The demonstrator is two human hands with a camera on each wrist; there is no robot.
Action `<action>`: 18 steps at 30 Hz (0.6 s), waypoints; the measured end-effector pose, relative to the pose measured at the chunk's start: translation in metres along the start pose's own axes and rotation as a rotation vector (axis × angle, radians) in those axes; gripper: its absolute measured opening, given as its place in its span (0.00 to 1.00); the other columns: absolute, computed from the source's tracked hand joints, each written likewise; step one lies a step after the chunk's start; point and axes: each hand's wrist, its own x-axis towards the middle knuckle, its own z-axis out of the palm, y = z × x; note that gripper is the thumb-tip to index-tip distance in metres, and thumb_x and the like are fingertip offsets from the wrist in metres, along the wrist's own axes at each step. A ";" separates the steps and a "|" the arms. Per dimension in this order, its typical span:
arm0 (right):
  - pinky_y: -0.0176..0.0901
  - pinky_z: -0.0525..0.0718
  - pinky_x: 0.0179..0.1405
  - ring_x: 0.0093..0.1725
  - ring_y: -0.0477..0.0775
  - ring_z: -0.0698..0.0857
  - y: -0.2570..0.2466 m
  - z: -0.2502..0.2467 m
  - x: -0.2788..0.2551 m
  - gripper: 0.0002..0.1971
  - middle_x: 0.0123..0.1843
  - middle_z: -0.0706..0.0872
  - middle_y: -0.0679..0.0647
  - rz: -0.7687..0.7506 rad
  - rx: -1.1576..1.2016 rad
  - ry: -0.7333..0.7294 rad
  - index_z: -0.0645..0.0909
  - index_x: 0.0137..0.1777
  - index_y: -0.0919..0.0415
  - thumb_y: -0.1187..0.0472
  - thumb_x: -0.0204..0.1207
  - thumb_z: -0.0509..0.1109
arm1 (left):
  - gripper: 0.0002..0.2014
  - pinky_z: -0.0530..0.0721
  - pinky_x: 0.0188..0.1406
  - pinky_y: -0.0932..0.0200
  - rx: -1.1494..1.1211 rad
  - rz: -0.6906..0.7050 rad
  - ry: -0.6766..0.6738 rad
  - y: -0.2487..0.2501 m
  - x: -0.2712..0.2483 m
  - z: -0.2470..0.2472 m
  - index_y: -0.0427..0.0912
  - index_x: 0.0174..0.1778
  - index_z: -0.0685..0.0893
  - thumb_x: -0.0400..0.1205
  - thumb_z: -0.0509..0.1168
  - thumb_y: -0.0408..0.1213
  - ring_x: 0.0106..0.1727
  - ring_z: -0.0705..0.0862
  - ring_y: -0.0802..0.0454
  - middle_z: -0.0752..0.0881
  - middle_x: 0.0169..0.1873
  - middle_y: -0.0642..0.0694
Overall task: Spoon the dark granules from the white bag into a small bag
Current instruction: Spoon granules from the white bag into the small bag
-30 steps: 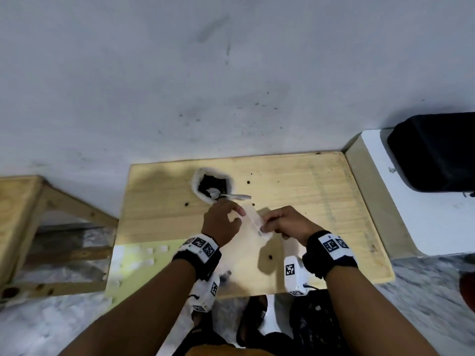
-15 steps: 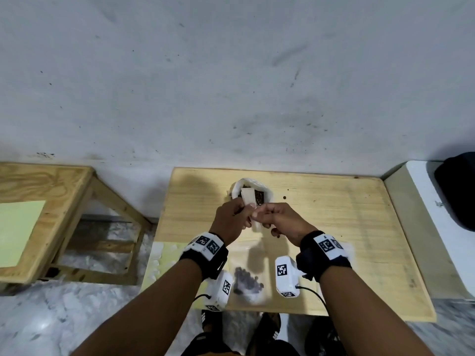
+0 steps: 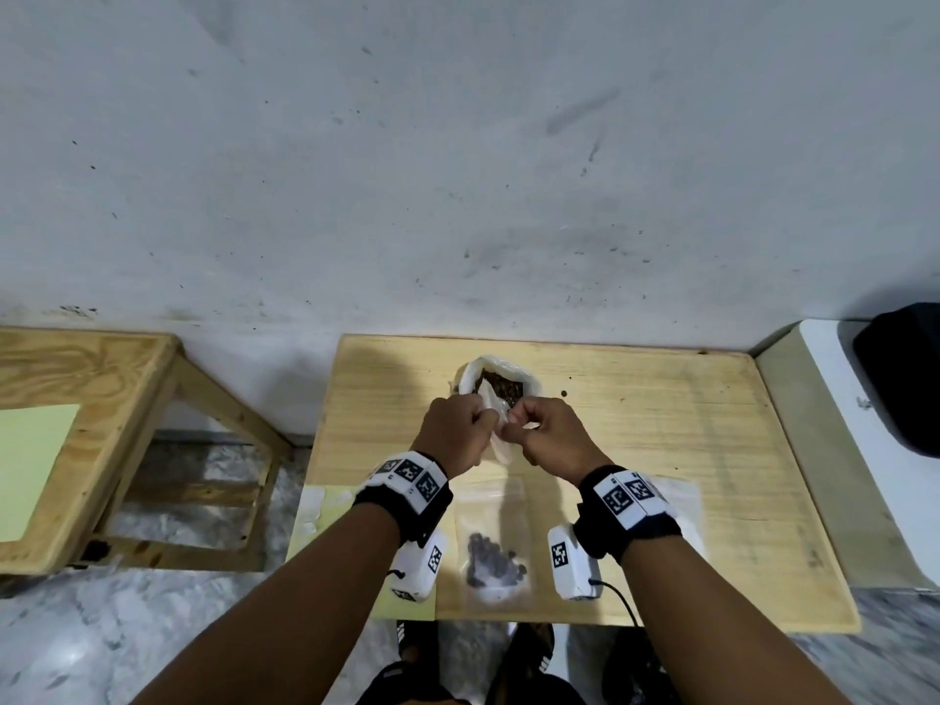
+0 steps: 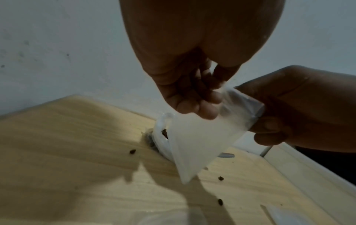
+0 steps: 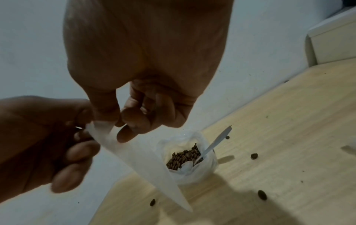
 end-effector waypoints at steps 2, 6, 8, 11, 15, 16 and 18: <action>0.39 0.72 0.23 0.20 0.47 0.73 0.005 -0.003 0.001 0.14 0.28 0.77 0.52 0.002 -0.001 0.076 0.73 0.32 0.58 0.67 0.75 0.73 | 0.19 0.65 0.21 0.50 0.131 0.075 -0.031 -0.002 0.002 -0.004 0.39 0.18 0.61 0.72 0.56 0.43 0.18 0.65 0.41 0.64 0.14 0.42; 0.39 0.72 0.16 0.16 0.55 0.72 0.008 -0.013 0.004 0.14 0.28 0.77 0.65 0.032 0.042 0.100 0.71 0.34 0.62 0.70 0.75 0.72 | 0.20 0.62 0.25 0.58 0.159 0.096 -0.036 -0.005 0.000 -0.004 0.47 0.20 0.62 0.74 0.63 0.46 0.21 0.61 0.53 0.62 0.16 0.52; 0.38 0.71 0.15 0.15 0.54 0.71 0.006 -0.015 0.002 0.11 0.26 0.77 0.63 0.030 0.059 0.056 0.72 0.38 0.62 0.72 0.76 0.71 | 0.14 0.74 0.33 0.57 0.102 0.111 -0.016 -0.007 -0.003 0.000 0.49 0.34 0.77 0.71 0.74 0.50 0.32 0.76 0.56 0.78 0.30 0.54; 0.34 0.68 0.15 0.15 0.50 0.67 0.000 -0.015 0.000 0.11 0.25 0.73 0.58 0.021 0.136 0.008 0.71 0.42 0.60 0.77 0.77 0.65 | 0.52 0.79 0.58 0.52 0.206 0.159 -0.023 -0.011 -0.002 0.004 0.51 0.72 0.69 0.54 0.78 0.68 0.65 0.76 0.53 0.76 0.66 0.53; 0.31 0.66 0.15 0.17 0.47 0.66 -0.005 -0.013 -0.004 0.10 0.28 0.71 0.60 -0.013 0.143 -0.035 0.71 0.42 0.62 0.76 0.78 0.65 | 0.64 0.75 0.70 0.44 0.353 0.153 -0.074 -0.014 0.002 0.009 0.50 0.82 0.58 0.51 0.80 0.65 0.73 0.72 0.48 0.70 0.75 0.51; 0.32 0.66 0.16 0.17 0.46 0.67 -0.004 -0.013 -0.003 0.09 0.27 0.72 0.59 -0.027 0.116 -0.033 0.73 0.41 0.64 0.76 0.78 0.65 | 0.63 0.74 0.71 0.44 0.376 0.162 -0.083 -0.014 0.002 0.009 0.50 0.82 0.58 0.52 0.80 0.62 0.73 0.73 0.47 0.70 0.74 0.50; 0.31 0.71 0.20 0.20 0.42 0.71 0.002 -0.012 0.000 0.09 0.26 0.76 0.49 -0.079 0.022 -0.004 0.79 0.41 0.62 0.77 0.76 0.65 | 0.60 0.73 0.72 0.45 0.431 0.218 -0.093 -0.016 0.002 0.010 0.50 0.81 0.60 0.53 0.80 0.59 0.70 0.74 0.47 0.72 0.71 0.50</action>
